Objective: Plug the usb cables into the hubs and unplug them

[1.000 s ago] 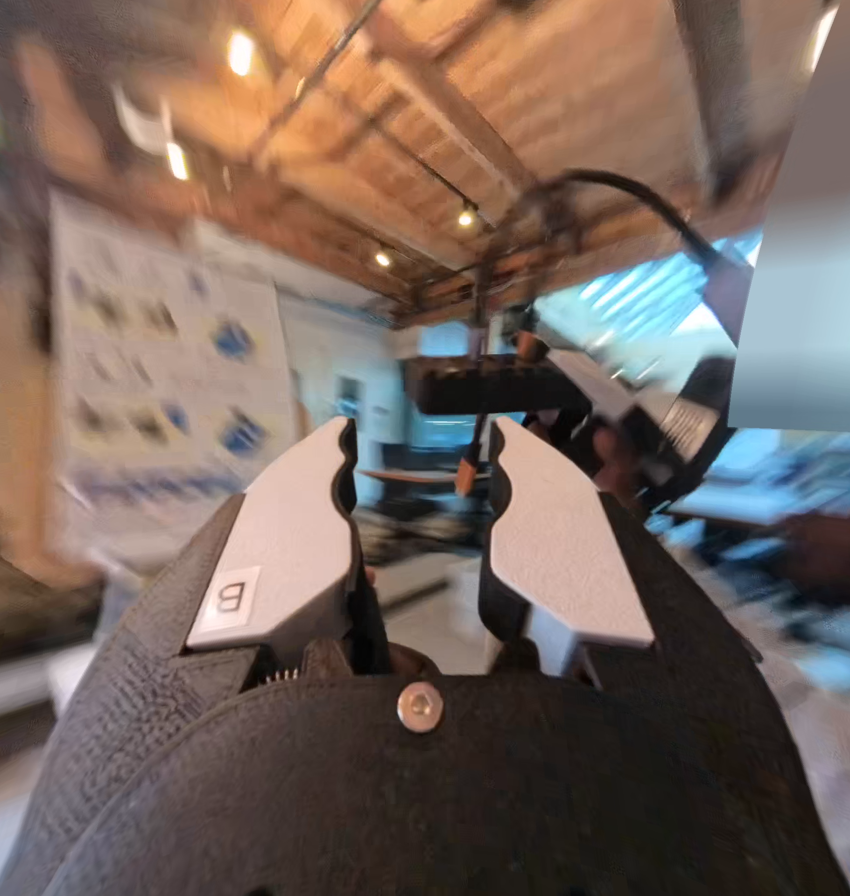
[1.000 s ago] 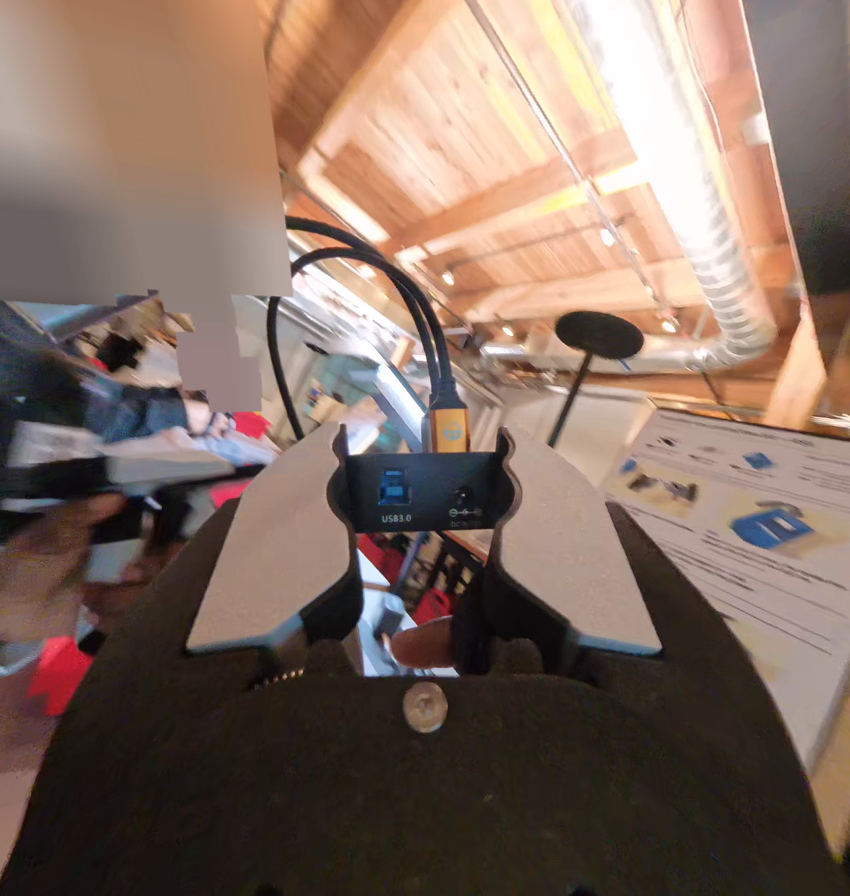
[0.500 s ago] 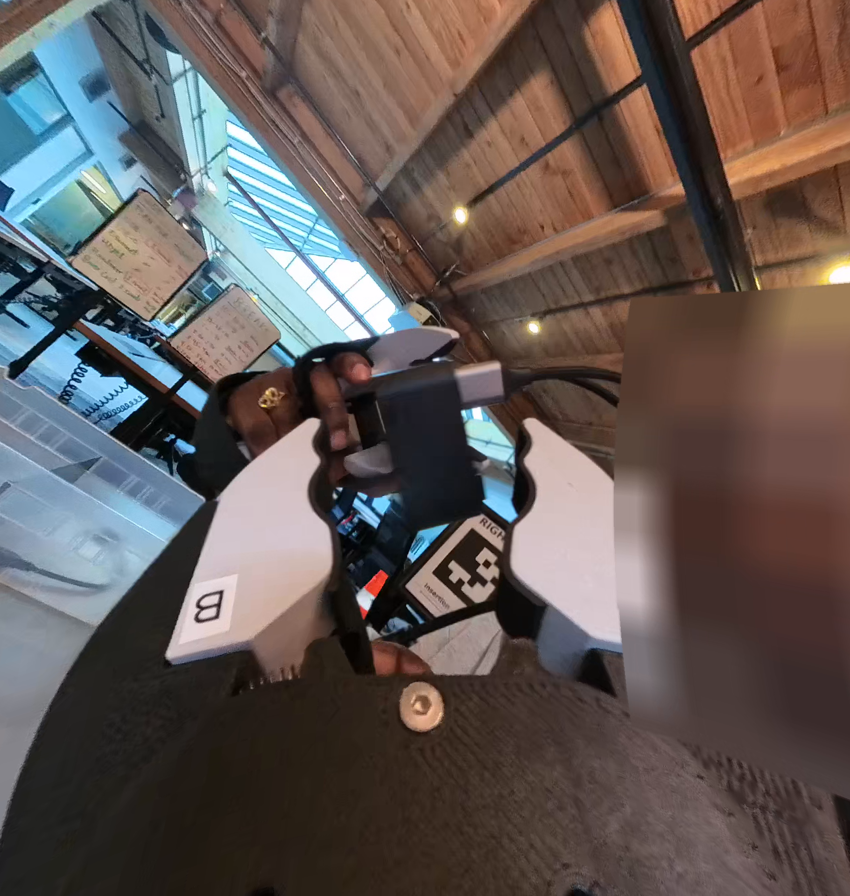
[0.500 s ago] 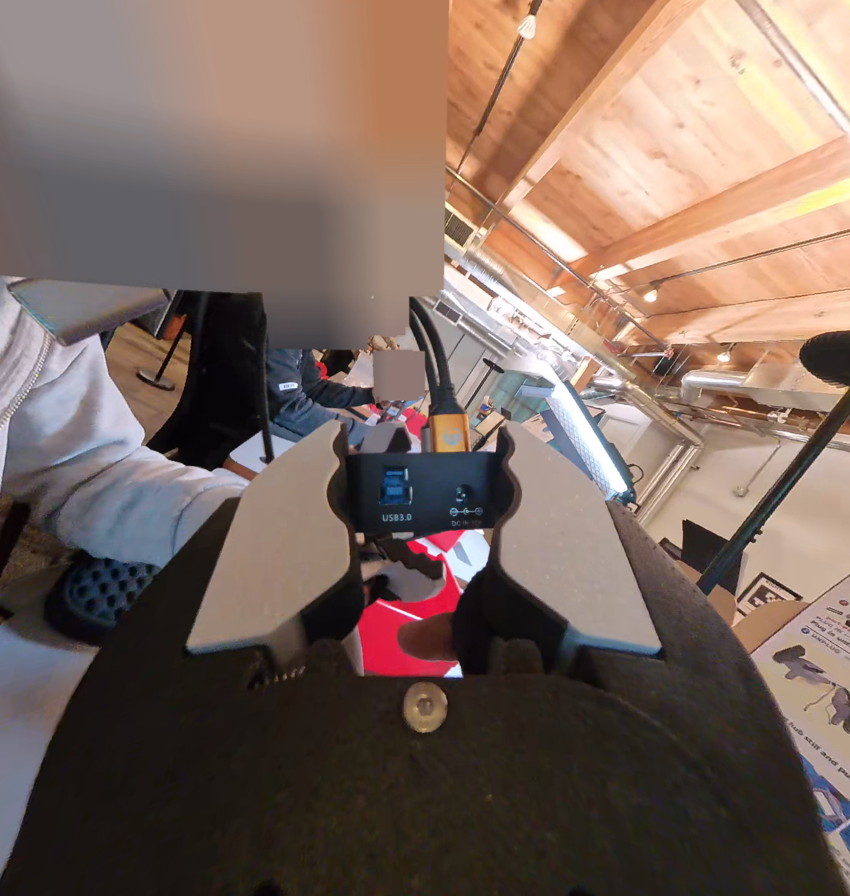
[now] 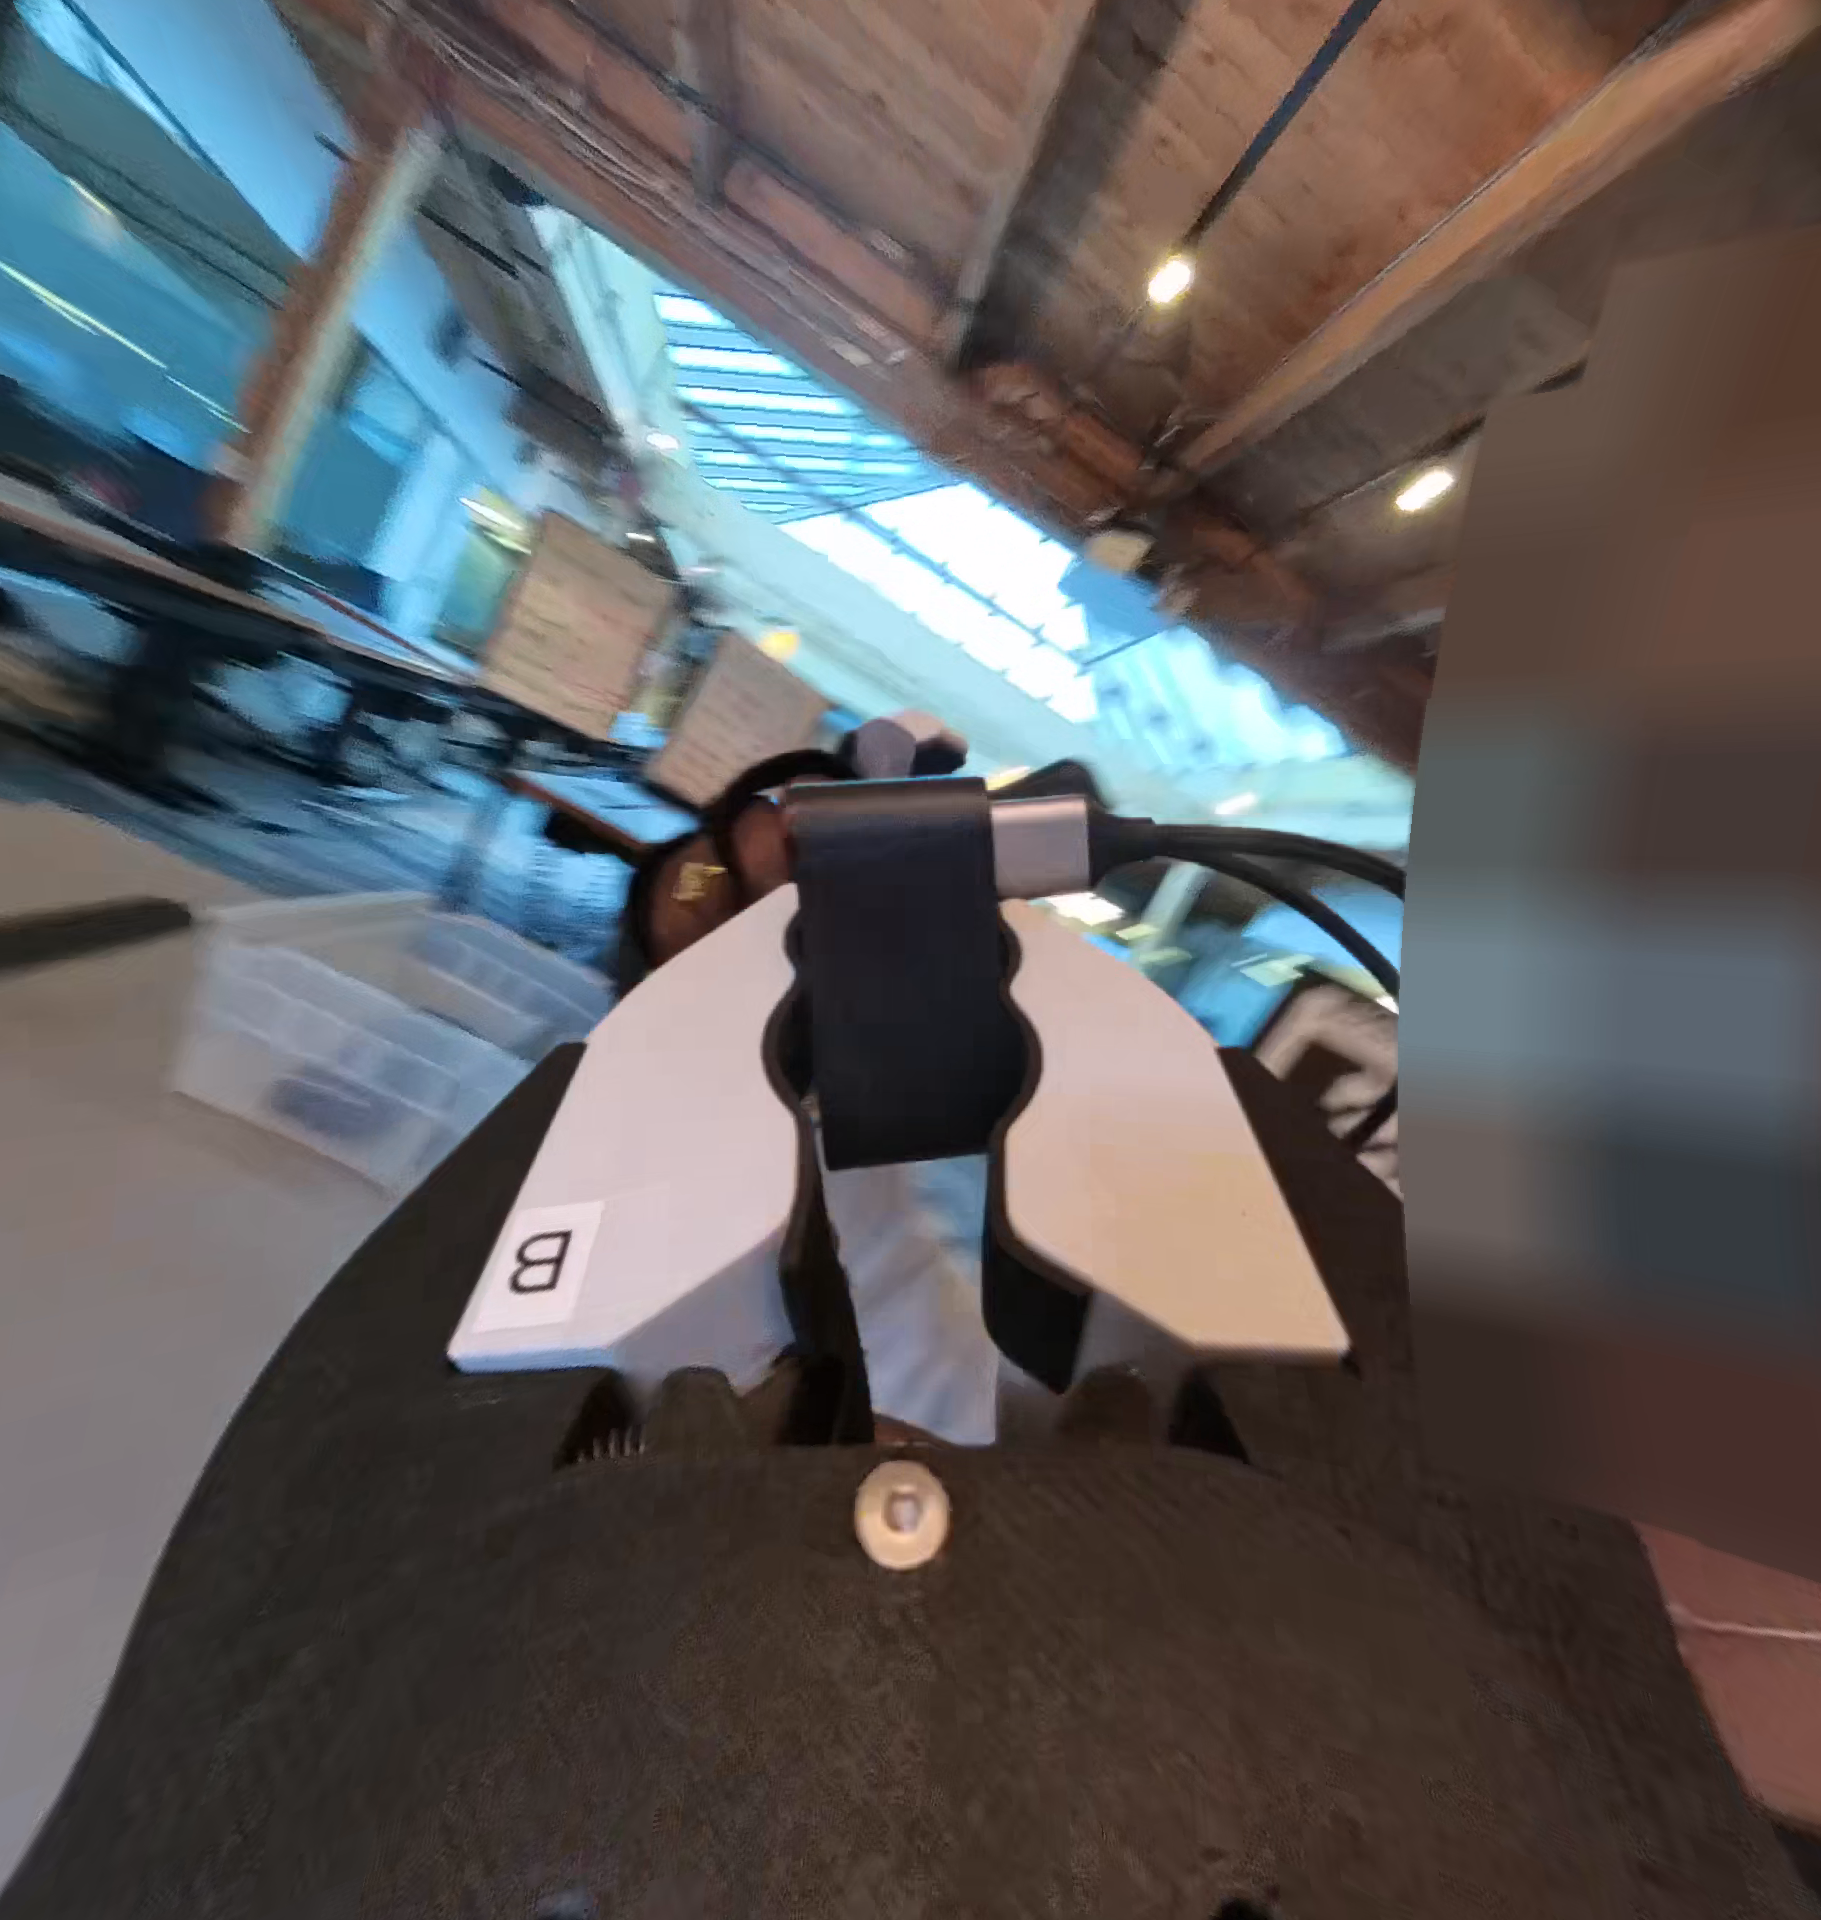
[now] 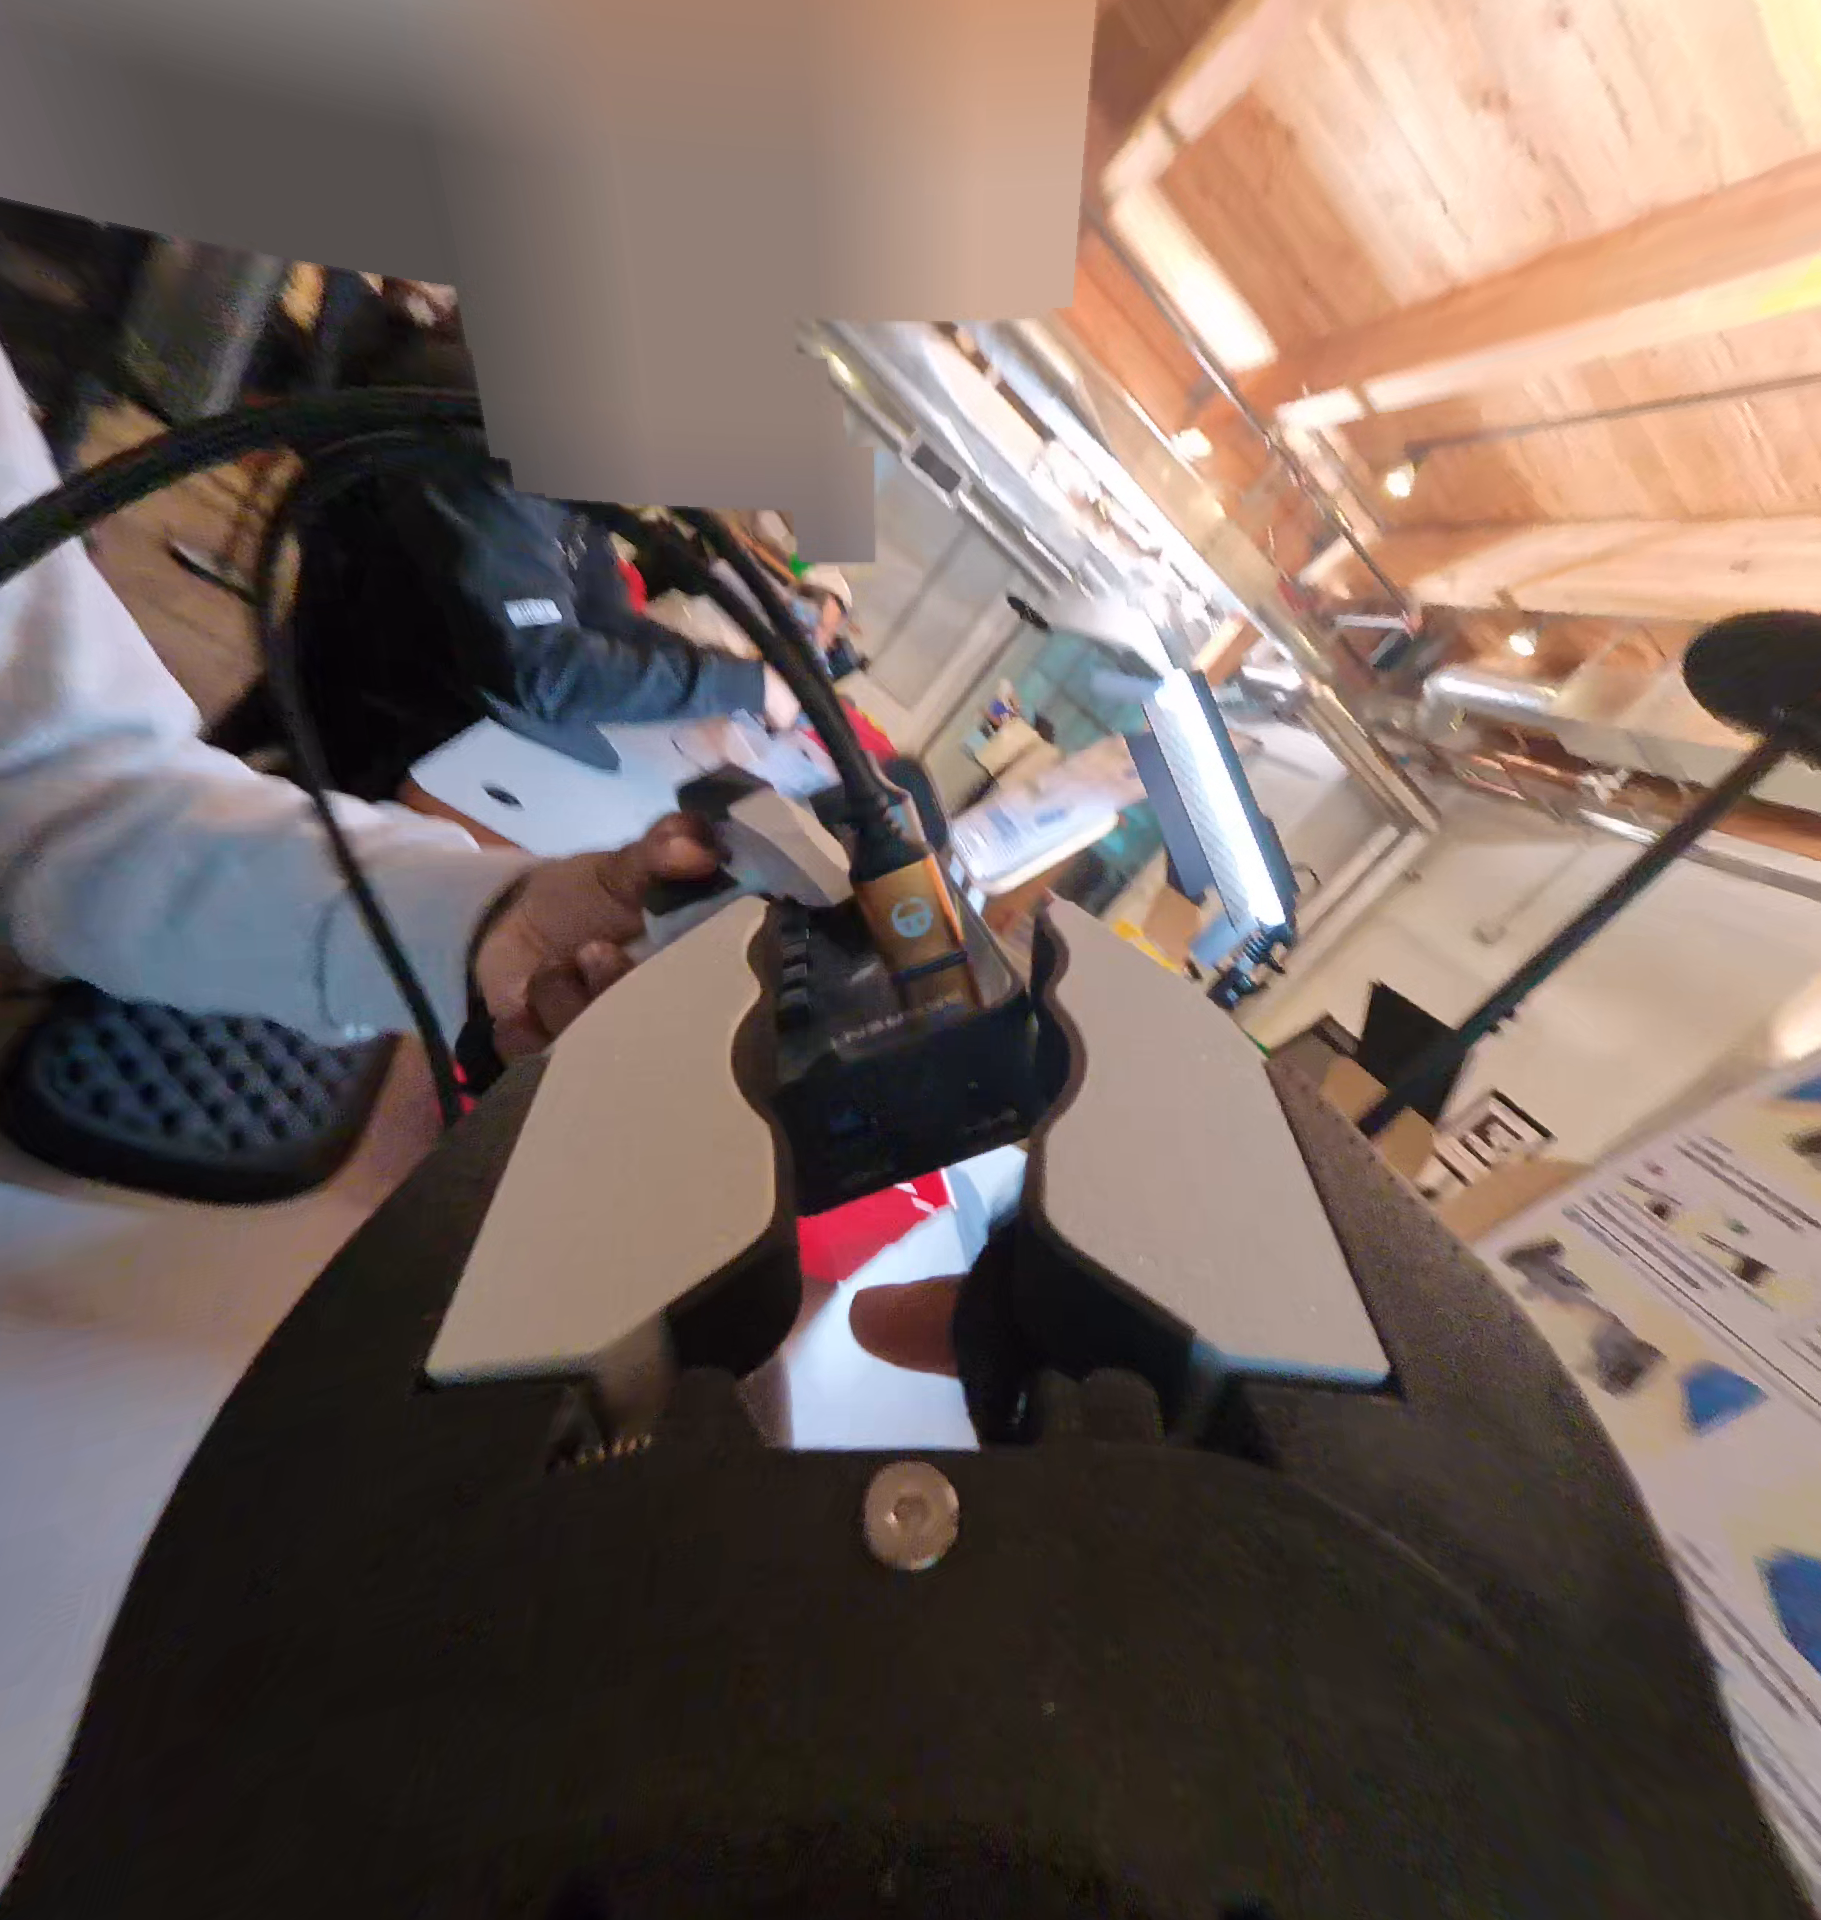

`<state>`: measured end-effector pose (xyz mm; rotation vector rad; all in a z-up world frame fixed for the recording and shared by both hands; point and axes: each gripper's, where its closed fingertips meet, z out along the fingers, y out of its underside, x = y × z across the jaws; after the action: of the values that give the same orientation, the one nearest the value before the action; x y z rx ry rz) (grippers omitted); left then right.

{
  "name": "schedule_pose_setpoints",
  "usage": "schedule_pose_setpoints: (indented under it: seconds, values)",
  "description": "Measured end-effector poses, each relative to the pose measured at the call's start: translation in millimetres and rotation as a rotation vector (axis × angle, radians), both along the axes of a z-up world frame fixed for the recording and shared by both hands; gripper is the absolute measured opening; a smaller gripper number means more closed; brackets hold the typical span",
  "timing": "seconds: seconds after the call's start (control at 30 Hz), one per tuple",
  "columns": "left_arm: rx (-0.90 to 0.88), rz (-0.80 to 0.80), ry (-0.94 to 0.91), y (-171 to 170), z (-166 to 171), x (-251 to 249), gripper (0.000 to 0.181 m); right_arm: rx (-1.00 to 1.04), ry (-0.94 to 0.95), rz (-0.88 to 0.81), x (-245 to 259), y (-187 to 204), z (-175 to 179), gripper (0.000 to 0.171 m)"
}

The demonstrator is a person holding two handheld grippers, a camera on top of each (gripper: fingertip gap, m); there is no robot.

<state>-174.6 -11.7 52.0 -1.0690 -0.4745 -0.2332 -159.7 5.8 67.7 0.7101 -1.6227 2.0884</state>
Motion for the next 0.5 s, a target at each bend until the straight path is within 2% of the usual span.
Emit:
schedule_pose_setpoints:
  seconds: [0.17,0.3,0.37,0.5]
  values:
    - [-0.486,0.647,0.372,-34,-12,-38,0.030,0.048,-0.049,-0.203,-37,28,5,0.046]
    - [-0.909,1.204,0.759,-64,-9,-51,0.029,0.018,-0.130,-0.359,-42,35,26,0.029]
    - [-0.944,1.313,0.873,-62,-3,-45,0.029,0.079,-0.246,-0.383,-36,18,23,0.027]
    - [-0.912,1.353,0.989,-53,7,-32,0.029,0.179,-0.389,-0.384,-28,-27,-2,0.027]
